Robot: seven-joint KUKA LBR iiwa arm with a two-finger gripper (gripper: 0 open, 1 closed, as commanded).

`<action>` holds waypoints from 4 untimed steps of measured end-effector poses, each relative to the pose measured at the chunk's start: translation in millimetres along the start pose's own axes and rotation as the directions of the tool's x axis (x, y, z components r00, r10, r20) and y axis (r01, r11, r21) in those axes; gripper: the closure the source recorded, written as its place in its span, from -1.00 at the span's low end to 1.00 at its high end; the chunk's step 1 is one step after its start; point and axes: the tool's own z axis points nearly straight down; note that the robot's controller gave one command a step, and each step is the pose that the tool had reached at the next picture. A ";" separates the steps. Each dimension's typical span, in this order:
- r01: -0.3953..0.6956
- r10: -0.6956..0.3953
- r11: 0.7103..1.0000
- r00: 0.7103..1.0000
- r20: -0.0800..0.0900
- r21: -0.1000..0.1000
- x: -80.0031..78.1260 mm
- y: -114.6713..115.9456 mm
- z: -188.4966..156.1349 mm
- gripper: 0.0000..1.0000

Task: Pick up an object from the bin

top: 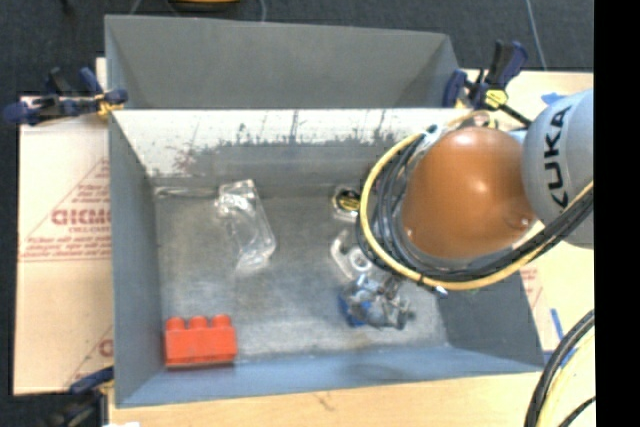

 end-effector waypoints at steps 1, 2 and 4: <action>0.079 -0.079 0.997 0.997 0.006 0.014 -13.2 -25.0 -123.6 1.00; -0.328 0.328 0.945 0.945 -0.001 0.001 -4.6 -7.1 -53.7 1.00; -0.482 0.482 0.876 0.876 0.009 0.008 6.7 -21.0 -43.8 1.00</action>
Offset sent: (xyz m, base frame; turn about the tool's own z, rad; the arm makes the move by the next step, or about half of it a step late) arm 0.0250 -0.0042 0.1185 -0.0824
